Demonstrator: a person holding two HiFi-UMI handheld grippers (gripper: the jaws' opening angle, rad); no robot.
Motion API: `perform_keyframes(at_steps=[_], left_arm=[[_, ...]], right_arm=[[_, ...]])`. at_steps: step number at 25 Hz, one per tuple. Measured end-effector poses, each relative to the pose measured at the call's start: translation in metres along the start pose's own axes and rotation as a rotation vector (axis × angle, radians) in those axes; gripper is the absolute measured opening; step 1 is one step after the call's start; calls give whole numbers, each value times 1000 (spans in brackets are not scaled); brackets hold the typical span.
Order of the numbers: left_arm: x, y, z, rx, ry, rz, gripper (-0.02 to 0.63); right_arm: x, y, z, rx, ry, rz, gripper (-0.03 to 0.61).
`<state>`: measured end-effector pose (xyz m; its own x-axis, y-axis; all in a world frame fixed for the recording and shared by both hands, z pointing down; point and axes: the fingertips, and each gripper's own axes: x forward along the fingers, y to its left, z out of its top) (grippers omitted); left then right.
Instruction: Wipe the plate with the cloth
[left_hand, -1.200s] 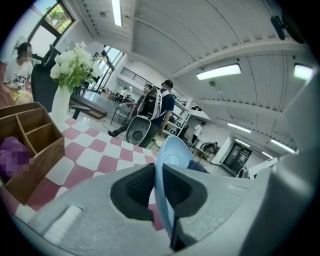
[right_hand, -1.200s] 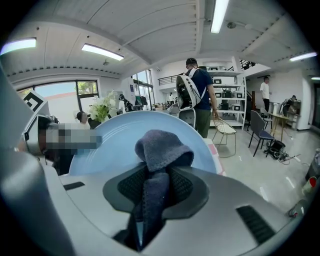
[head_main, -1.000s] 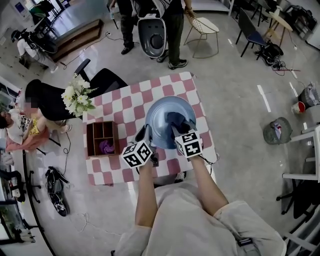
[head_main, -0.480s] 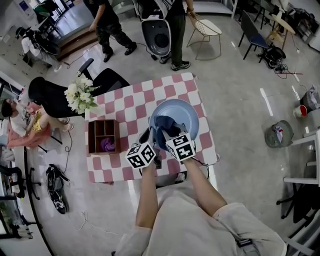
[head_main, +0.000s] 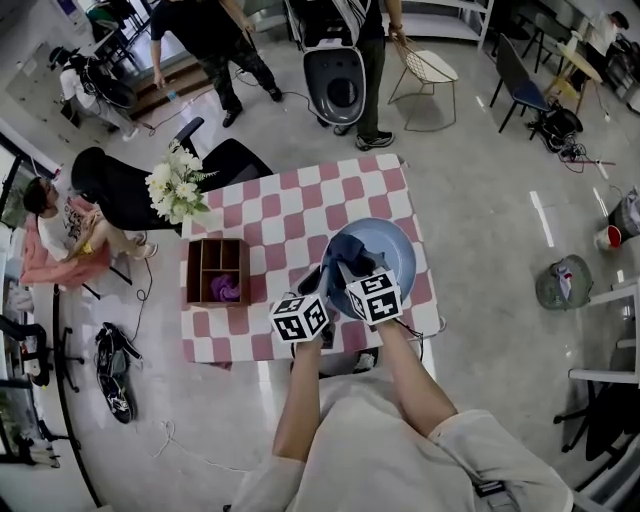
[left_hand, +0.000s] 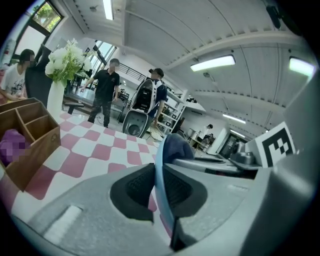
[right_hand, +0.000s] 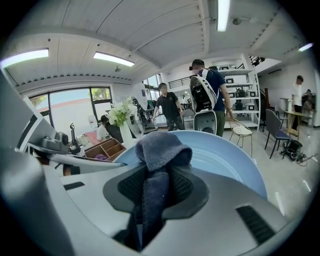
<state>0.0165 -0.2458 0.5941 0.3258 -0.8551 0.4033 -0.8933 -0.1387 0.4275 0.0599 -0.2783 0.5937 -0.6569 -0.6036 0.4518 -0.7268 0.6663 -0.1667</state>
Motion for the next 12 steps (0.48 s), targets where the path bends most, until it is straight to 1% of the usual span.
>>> perform_keyframes(at_steps=[2,6,12], left_arm=[[3,-3,-4,19,17,-14,29],[9,-12,-12,55,57,-53,29],[13,-23,-23,65,95,-97,29]], right_arm=[[-1,-5,-1,-1,0,-14,103],[-7,-20,-2,-35,8,-58,103],[-16,-47,-10,23,4,-113,103]])
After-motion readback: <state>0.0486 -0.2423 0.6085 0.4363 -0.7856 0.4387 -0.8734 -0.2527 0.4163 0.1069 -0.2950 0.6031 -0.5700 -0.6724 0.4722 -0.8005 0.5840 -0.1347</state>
